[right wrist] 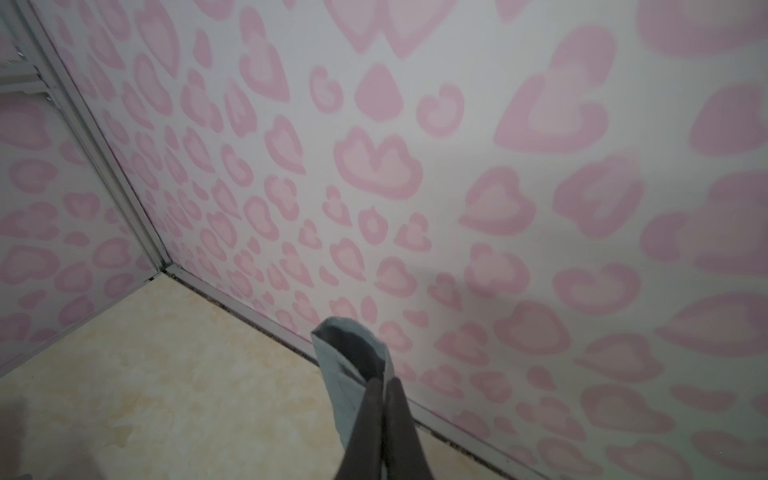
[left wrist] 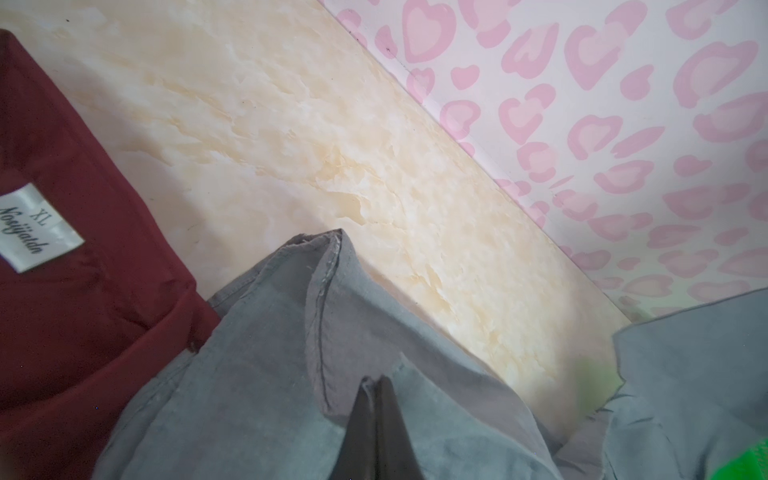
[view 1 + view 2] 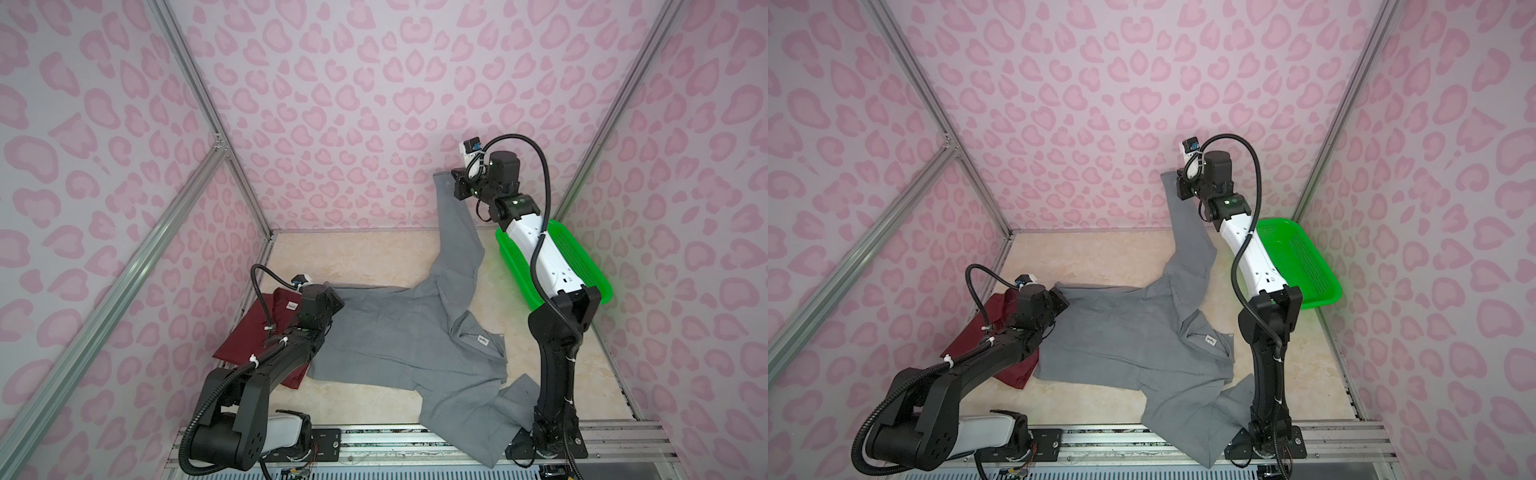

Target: Fold and stack the long sleeve shirts

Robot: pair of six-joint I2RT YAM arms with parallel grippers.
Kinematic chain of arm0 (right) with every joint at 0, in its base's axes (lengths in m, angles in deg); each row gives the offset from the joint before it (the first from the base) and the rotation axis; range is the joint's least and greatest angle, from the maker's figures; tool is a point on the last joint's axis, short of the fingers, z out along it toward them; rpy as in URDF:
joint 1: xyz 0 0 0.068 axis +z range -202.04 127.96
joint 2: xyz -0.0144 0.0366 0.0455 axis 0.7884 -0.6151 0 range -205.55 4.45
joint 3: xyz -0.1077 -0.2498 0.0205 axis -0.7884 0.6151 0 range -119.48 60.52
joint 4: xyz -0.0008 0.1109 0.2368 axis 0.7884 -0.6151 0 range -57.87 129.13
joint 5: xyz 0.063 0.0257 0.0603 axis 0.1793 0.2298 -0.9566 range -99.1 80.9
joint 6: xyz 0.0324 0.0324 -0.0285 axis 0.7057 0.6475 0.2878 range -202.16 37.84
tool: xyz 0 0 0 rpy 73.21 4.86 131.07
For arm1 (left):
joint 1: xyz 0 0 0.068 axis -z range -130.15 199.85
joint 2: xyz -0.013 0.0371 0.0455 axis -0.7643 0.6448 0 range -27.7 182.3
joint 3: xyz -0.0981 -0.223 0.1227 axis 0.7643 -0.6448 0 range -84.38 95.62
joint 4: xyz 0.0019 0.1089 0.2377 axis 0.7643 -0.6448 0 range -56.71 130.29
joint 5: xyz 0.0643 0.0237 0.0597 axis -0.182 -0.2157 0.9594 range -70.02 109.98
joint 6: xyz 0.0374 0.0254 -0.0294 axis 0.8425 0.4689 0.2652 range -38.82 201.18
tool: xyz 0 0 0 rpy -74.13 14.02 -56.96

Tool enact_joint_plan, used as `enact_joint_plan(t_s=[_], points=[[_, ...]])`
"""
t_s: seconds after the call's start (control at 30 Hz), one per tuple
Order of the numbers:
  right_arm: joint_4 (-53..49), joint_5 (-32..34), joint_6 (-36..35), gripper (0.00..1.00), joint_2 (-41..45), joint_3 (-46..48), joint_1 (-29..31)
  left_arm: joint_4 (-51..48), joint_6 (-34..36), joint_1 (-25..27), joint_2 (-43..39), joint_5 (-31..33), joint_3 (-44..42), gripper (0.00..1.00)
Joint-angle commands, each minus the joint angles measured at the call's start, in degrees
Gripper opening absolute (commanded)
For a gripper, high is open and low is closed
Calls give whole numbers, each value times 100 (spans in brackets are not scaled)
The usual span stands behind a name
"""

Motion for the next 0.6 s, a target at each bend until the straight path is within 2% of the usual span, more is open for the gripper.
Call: enact_joint_plan(t_s=[0.0,0.03,0.13,0.2,0.27,0.3,0.33,0.43,0.47,0.57], points=[[-1954,315,779,17,-706,-806,-113,-65,-80,11,-80,47,-13,3],[-2193,379,903,27,-820,-876,-146,-99,-103,16,-100,39,-13,3],[-2640,364,1236,47,-771,-725,-295,-198,-173,21,-178,-39,-7,3],[-2680,797,1140,54,-300,-163,-217,-300,-238,21,-222,-83,0,3],[-2156,1499,1012,59,646,1237,-15,-345,-302,27,-305,-153,-12,3],[-1824,1620,1011,62,1144,1837,55,-418,-338,33,-350,-144,-10,3],[-1517,1603,1113,63,1641,2544,111,-508,-382,40,-388,-133,1,3],[-572,951,1219,63,3174,4798,339,-611,-435,48,-503,-140,-8,3],[-383,993,1159,64,3715,5643,533,-666,-453,50,-511,-148,8,3],[-616,1053,1184,64,4454,6763,1033,-711,-492,49,-448,-232,37,3]])
